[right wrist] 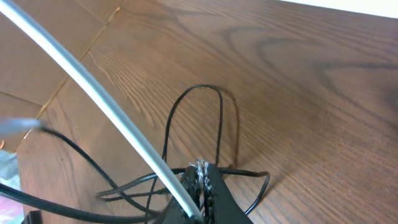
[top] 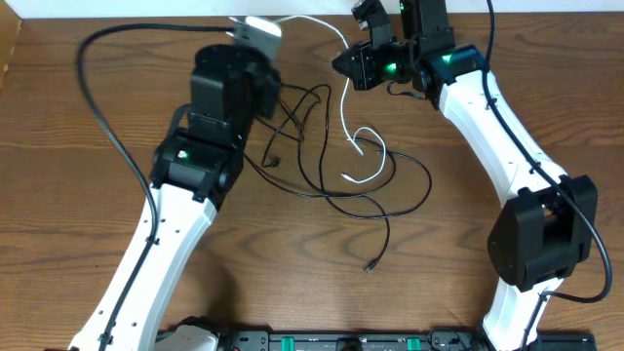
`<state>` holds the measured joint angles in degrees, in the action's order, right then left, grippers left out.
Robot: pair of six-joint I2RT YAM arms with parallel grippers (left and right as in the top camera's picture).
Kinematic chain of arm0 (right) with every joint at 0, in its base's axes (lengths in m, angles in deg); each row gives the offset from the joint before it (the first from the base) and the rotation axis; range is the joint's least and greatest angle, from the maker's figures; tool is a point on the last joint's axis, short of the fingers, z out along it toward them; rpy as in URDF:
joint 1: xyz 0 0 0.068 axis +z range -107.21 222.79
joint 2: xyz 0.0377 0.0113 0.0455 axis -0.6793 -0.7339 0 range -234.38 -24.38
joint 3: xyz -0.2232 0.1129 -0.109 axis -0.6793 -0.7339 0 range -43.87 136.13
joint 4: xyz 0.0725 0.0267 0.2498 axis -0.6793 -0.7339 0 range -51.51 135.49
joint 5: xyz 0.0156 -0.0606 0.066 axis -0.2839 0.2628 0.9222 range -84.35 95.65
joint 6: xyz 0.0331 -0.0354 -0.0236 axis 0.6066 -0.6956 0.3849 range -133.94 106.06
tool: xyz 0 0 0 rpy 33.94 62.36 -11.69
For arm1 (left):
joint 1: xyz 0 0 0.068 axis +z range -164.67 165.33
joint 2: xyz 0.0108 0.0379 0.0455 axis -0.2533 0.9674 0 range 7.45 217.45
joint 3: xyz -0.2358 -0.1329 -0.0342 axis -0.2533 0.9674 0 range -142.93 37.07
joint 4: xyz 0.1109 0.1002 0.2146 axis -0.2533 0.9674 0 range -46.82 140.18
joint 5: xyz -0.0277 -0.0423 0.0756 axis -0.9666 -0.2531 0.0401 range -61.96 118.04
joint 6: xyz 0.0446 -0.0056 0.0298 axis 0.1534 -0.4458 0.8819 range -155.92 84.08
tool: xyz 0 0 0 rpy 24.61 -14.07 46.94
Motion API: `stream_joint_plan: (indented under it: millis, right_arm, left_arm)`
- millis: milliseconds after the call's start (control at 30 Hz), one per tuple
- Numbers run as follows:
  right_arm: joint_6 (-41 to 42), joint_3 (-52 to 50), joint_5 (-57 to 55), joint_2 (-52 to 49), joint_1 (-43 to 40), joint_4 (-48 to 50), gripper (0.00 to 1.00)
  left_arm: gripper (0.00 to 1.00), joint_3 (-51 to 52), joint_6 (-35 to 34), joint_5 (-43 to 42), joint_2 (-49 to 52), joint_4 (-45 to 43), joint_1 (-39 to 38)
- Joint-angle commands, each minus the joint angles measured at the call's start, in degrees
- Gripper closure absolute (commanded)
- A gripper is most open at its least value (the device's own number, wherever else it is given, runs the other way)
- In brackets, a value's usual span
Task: Untangle cables
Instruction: 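Pull the white cable out to the right with the right gripper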
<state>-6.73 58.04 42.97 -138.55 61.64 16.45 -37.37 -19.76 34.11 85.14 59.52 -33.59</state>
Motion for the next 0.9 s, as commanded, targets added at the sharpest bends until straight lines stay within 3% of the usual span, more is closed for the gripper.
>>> stream_joint_plan:
  millis: [0, 200, 367, 633, 867]
  right_arm:
    - [-0.66, 0.42, 0.87, 0.37, -0.66, -0.35, 0.99]
    - [-1.7, 0.42, 5.16, 0.37, -0.66, -0.42, 0.99]
    - [-1.97, 0.42, 8.55, 0.37, -0.5, -0.81, 0.99]
    - [-4.9, 0.39, 7.32, -0.09, -0.09, -3.78, 0.99]
    - [-4.2, 0.57, 7.58, 3.1, -1.75, -0.87, 0.99]
  left_arm:
    - [0.93, -1.51, 3.65, -8.81, 1.05, 0.52, -0.15]
    - [0.93, -1.51, -9.25, -6.23, 8.74, -8.28, -0.13]
    - [0.92, -1.51, -21.38, 14.49, 15.52, -12.28, -0.13]
    - [0.93, -1.51, -21.4, 6.73, 11.26, -13.86, -0.15]
    - [0.93, -1.51, -18.58, 6.58, 4.52, -15.15, -0.02]
